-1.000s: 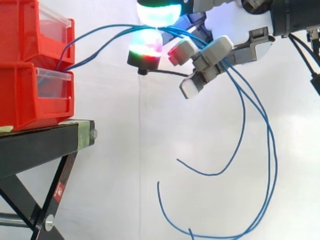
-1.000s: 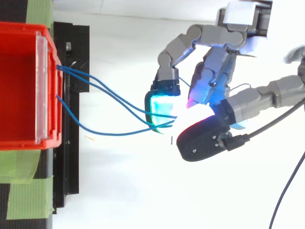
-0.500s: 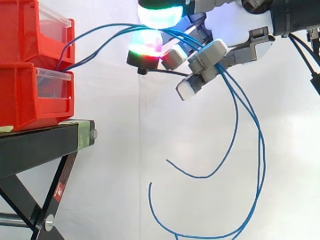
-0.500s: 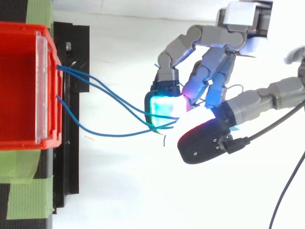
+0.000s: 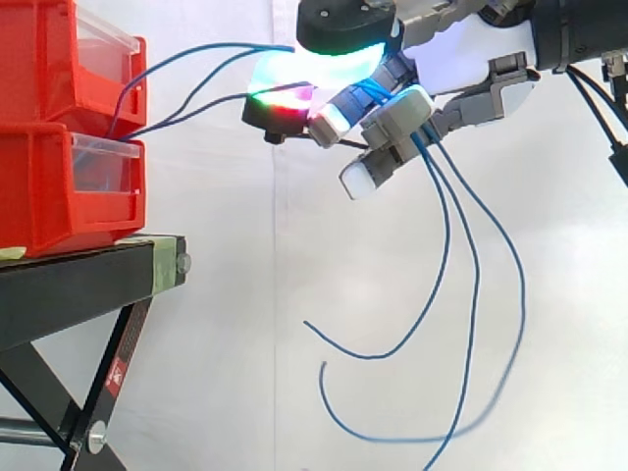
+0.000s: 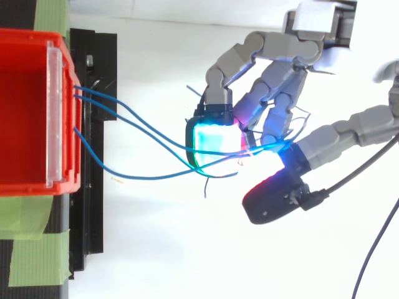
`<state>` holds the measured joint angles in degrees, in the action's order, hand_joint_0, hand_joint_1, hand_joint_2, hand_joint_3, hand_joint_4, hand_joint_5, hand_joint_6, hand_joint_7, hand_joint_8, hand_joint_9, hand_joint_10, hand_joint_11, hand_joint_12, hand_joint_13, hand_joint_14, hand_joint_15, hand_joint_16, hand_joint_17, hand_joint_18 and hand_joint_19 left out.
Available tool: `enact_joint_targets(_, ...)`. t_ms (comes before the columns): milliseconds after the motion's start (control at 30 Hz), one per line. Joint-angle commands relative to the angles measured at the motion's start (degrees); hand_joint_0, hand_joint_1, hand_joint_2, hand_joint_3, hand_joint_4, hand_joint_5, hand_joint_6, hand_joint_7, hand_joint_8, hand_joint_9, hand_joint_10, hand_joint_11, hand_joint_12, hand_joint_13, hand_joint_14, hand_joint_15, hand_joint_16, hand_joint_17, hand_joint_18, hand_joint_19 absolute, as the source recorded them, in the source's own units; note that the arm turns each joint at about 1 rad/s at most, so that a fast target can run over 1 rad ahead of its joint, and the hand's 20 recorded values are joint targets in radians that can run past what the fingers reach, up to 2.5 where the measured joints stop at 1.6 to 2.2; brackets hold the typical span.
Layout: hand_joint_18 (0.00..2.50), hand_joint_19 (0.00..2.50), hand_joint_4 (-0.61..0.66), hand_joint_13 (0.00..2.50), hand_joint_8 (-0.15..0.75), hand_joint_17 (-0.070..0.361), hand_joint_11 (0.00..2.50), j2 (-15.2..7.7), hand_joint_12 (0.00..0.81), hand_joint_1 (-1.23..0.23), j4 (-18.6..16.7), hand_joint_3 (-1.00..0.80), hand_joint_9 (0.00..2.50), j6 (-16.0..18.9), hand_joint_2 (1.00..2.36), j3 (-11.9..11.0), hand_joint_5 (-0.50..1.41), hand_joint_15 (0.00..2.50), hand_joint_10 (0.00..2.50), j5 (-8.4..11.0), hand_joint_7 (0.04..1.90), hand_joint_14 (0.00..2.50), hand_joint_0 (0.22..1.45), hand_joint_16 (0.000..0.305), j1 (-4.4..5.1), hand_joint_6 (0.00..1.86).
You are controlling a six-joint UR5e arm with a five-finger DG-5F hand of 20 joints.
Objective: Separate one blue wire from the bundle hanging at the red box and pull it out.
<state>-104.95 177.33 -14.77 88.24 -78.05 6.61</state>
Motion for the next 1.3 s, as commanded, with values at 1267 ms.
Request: enact_joint_targets(1267,0.96,0.57,0.18,1.54,0.407,0.119,1.13,0.0,0.445,-0.7,0.0,-0.26,1.16,0.0,1.02,0.0,-0.18,1.32,0.02,0.0,0.91,0.02,0.62,0.053,0.16,0.91)
